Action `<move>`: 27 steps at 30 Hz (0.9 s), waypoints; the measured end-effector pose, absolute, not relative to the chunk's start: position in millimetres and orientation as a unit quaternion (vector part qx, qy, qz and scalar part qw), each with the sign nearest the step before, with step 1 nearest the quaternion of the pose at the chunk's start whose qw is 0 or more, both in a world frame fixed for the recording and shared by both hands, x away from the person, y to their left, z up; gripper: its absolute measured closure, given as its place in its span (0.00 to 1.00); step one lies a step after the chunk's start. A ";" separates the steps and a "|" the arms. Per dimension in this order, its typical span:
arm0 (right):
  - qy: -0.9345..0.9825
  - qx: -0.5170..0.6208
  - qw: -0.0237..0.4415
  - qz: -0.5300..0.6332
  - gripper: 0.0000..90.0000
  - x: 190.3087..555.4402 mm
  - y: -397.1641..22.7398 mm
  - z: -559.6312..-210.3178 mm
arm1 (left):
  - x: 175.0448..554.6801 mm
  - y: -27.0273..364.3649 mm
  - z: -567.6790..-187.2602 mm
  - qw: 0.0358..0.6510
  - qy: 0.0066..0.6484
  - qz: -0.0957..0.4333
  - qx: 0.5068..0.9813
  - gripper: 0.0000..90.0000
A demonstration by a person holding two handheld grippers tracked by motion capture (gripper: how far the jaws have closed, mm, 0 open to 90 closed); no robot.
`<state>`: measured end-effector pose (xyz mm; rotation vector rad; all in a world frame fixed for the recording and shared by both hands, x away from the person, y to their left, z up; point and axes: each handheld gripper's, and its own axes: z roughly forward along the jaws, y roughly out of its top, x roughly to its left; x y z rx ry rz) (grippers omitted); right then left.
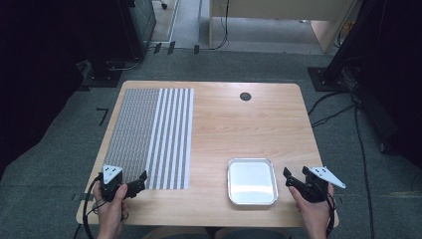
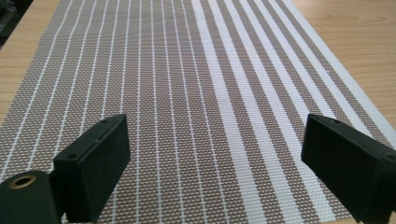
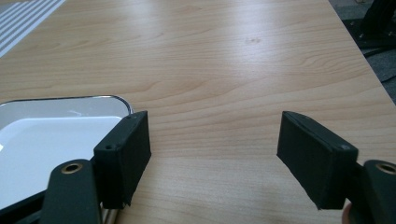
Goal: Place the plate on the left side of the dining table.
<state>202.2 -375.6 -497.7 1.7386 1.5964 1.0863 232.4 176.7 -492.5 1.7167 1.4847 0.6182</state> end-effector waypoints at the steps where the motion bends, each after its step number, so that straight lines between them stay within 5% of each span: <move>1: 0.591 0.645 0.268 0.403 0.31 202.3 -374.9 -497.5 | 232.3 175.3 -492.5 0.384 0.581 0.243 0.675 0.09; 27: 0.603 0.633 0.258 0.411 0.35 205.8 -356.7 -496.3 | 231.9 118.9 -487.7 0.380 0.555 0.233 0.702 0.09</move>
